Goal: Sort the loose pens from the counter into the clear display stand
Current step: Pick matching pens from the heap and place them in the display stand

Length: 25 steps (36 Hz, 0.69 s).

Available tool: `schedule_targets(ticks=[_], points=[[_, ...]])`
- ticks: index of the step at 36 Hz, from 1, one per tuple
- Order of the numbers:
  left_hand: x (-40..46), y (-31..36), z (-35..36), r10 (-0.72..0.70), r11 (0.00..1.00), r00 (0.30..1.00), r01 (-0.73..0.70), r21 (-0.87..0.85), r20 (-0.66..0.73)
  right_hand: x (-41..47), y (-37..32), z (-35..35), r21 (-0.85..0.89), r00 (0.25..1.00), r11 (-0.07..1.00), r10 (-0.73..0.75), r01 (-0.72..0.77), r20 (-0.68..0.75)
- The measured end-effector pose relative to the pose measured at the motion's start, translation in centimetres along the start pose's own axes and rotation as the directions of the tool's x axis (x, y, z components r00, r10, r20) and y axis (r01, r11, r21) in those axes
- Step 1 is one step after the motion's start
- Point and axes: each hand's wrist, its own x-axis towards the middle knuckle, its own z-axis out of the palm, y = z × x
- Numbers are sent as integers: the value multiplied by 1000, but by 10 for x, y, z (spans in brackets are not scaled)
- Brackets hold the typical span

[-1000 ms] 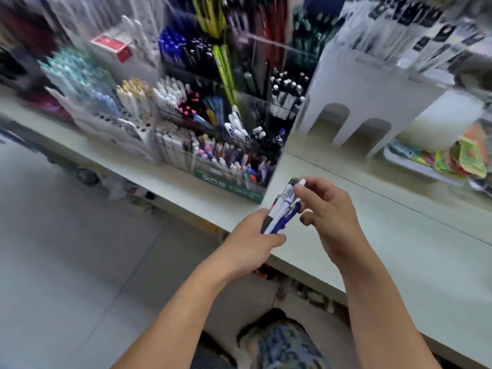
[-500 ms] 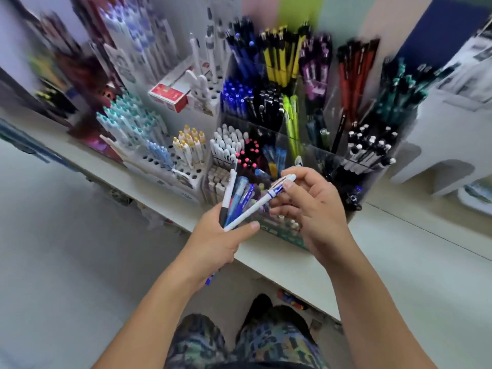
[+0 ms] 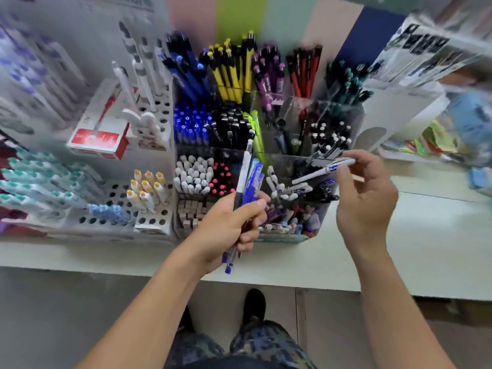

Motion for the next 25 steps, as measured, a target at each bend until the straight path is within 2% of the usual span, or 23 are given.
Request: schedule_targets(ticks=[6, 9, 12, 16, 19, 23, 25], points=[[4, 0, -6, -96, 993, 985, 104, -52, 141, -23, 32, 40, -396, 985, 912, -39, 105, 171], [4, 2, -8, -125, 989, 975, 137, -57, 182, -29, 34, 52, -489, 985, 868, 1, 84, 172], [6, 4, -7, -126, 990, 979, 133, -35, 157, -29, 29, 61, -525, 982, 848, 26, 77, 187], [12, 3, -2, -70, 981, 997, 61, 183, 44, -30, 22, 65, -503, 964, 863, 105, 34, 246], [14, 5, 3, -48, 970, 999, 40, 239, 26, -31, 16, 56, -460, 947, 888, 160, -14, 280], [15, 12, 8, -64, 970, 998, 59, 236, 11, -28, -7, 36, -271, 984, 957, 137, -103, 110], [16, 12, 9, -94, 971, 996, 89, 223, 12, -25, -19, 33, -122, 947, 965, 252, -231, 200]])
